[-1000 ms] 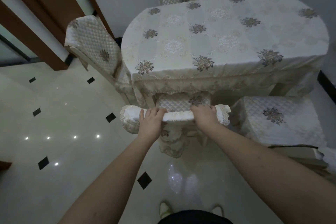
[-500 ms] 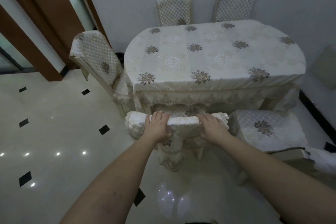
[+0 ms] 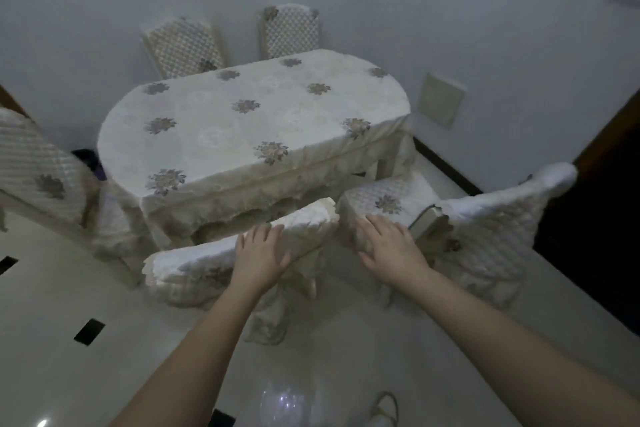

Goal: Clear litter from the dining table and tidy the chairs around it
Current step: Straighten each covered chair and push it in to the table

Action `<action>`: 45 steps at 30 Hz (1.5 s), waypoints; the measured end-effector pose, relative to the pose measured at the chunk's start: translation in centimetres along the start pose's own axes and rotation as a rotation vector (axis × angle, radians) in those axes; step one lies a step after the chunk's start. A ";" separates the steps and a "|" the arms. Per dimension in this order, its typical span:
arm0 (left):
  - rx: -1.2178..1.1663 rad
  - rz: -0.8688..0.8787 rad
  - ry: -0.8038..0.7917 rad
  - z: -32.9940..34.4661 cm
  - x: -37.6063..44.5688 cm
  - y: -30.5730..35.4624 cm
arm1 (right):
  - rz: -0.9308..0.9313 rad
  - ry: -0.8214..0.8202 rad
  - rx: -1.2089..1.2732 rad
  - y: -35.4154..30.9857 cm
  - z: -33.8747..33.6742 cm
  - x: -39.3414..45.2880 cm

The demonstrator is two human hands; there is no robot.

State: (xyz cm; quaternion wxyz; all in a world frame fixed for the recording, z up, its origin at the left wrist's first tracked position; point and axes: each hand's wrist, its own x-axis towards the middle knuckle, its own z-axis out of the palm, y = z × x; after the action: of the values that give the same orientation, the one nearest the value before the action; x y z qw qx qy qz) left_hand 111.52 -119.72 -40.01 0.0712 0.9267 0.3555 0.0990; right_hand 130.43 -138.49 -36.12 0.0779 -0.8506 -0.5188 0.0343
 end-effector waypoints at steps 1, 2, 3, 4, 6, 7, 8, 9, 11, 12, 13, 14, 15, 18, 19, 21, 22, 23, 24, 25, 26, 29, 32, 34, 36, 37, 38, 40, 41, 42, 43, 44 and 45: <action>-0.020 0.048 0.032 0.2 0.0 1.9 | 0.025 0.013 -0.006 0.9 -0.2 -1.2; -0.031 0.098 0.060 0.3 -0.2 4.0 | 0.051 0.029 -0.013 1.8 -0.5 -2.3; -0.036 0.144 0.076 0.3 -0.3 6.1 | 0.077 0.047 -0.020 2.7 -0.8 -3.4; -0.032 0.183 0.080 0.3 -0.4 8.1 | 0.102 0.065 -0.023 3.7 -1.2 -4.3; -0.020 0.243 0.081 0.4 -0.6 11.8 | 0.153 0.090 -0.003 5.7 -2.0 -5.9; -0.028 0.270 0.087 0.5 -0.7 13.4 | 0.178 0.098 0.012 6.9 -2.4 -6.6; -0.038 0.299 0.097 0.6 -0.7 14.9 | 0.200 0.107 0.026 8.1 -2.7 -7.2; -0.043 0.331 0.108 0.6 -0.7 16.4 | 0.223 0.121 0.036 9.3 -3.1 -8.0; -0.043 0.370 0.115 0.7 -0.5 19.4 | 0.264 0.165 0.050 12.0 -3.7 -9.4; -0.043 0.377 0.111 0.7 -0.3 21.1 | 0.286 0.184 0.056 13.4 -4.2 -10.3; -0.046 0.378 0.102 0.9 -0.3 22.8 | 0.305 0.190 0.063 14.8 -4.6 -11.2; -0.056 0.375 0.088 1.2 -0.3 24.6 | 0.318 0.192 0.070 16.3 -5.0 -12.2; -0.071 0.377 0.074 1.6 -0.3 26.5 | 0.326 0.193 0.072 18.0 -5.4 -13.2; -0.069 0.389 0.041 3.0 -0.2 32.3 | 0.343 0.206 0.042 23.2 -6.6 -16.3; -0.067 0.393 0.037 3.3 0.0 34.1 | 0.359 0.211 0.047 24.9 -6.9 -17.2; -0.074 0.391 0.027 3.8 0.4 37.3 | 0.408 0.214 0.074 28.0 -7.5 -18.8; -0.080 0.386 0.021 4.1 0.6 38.6 | 0.433 0.211 0.084 29.3 -7.7 -19.5; -0.084 0.380 0.023 4.4 0.7 39.9 | 0.453 0.205 0.090 30.5 -7.9 -20.0; -0.086 0.377 0.029 4.7 0.8 40.9 | 0.466 0.199 0.097 31.5 -8.1 -20.4; -0.082 0.376 0.034 4.9 0.9 41.8 | 0.469 0.190 0.107 32.3 -8.3 -20.6; -0.075 0.375 0.034 5.2 1.0 42.5 | 0.465 0.185 0.116 32.9 -8.5 -20.8; -0.052 0.364 0.008 5.9 1.6 44.0 | 0.442 0.194 0.114 34.4 -8.6 -20.6; -0.044 0.354 -0.008 6.6 2.8 45.2 | 0.433 0.182 0.135 35.9 -8.6 -19.6; -0.051 0.349 -0.020 7.3 3.9 45.7 | 0.418 0.172 0.142 36.6 -8.4 -18.6; -0.055 0.340 0.001 8.0 5.4 46.2 | 0.396 0.167 0.148 37.4 -8.1 -17.1; -0.058 0.333 0.016 8.4 6.2 46.4 | 0.383 0.164 0.145 37.8 -7.9 -16.2; -0.062 0.324 0.033 8.9 7.0 46.6 | 0.369 0.165 0.132 38.1 -7.7 -15.3; -0.067 0.297 0.055 10.1 8.6 46.8 | 0.341 0.161 0.106 39.2 -7.5 -13.3; -0.070 0.279 0.057 10.6 9.3 47.0 | 0.332 0.146 0.103 39.7 -7.5 -12.4; -0.073 0.259 0.063 11.3 10.0 47.1 | 0.321 0.134 0.099 40.3 -7.5 -11.5; -0.072 0.236 0.068 11.8 10.6 47.2 | 0.308 0.128 0.090 40.8 -7.3 -10.7; -0.066 0.216 0.062 12.3 11.2 47.5 | 0.295 0.122 0.079 41.4 -7.1 -9.9; -0.057 0.197 0.049 12.8 11.7 47.8 | 0.287 0.110 0.070 42.0 -6.9 -9.1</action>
State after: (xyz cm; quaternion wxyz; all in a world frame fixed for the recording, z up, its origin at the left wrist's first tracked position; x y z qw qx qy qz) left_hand 153.82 -147.86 -41.20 0.0789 0.9521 0.2612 0.1381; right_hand 164.06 -166.09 -36.60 0.1303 -0.9133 -0.3856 0.0165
